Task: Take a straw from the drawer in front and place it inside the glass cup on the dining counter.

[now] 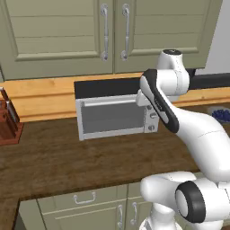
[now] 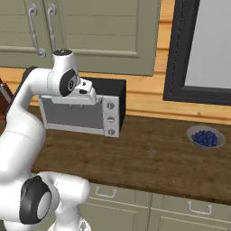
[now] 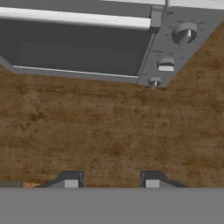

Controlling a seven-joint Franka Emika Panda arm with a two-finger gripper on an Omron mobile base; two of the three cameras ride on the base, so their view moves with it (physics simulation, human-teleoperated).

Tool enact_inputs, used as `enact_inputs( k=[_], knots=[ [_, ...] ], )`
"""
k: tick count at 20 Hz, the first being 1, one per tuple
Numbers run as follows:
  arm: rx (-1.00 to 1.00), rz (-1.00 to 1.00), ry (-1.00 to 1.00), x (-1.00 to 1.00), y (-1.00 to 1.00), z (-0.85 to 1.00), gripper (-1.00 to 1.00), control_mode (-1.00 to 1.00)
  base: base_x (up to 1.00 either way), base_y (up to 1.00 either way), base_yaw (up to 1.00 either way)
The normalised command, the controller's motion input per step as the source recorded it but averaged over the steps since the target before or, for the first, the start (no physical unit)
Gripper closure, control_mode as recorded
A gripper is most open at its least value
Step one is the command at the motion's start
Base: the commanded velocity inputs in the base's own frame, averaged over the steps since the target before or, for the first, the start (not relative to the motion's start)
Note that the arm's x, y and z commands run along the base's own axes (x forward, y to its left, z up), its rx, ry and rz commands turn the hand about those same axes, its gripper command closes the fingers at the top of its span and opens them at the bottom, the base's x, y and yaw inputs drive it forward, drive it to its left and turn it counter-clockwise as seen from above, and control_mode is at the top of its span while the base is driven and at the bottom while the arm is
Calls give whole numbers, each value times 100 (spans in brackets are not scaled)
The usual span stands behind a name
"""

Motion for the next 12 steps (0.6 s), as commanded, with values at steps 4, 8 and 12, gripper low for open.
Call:
enact_inputs(
  k=[4, 8, 12],
  knots=[
    [0, 0, 0, 0, 0, 0, -100, 100, -25, 4, 0],
    [0, 0, 0, 0, 0, 0, -100, 100, -97, 2, 0],
    [0, 0, 0, 0, 0, 0, -100, 100, -96, -23, 3]
  ],
)
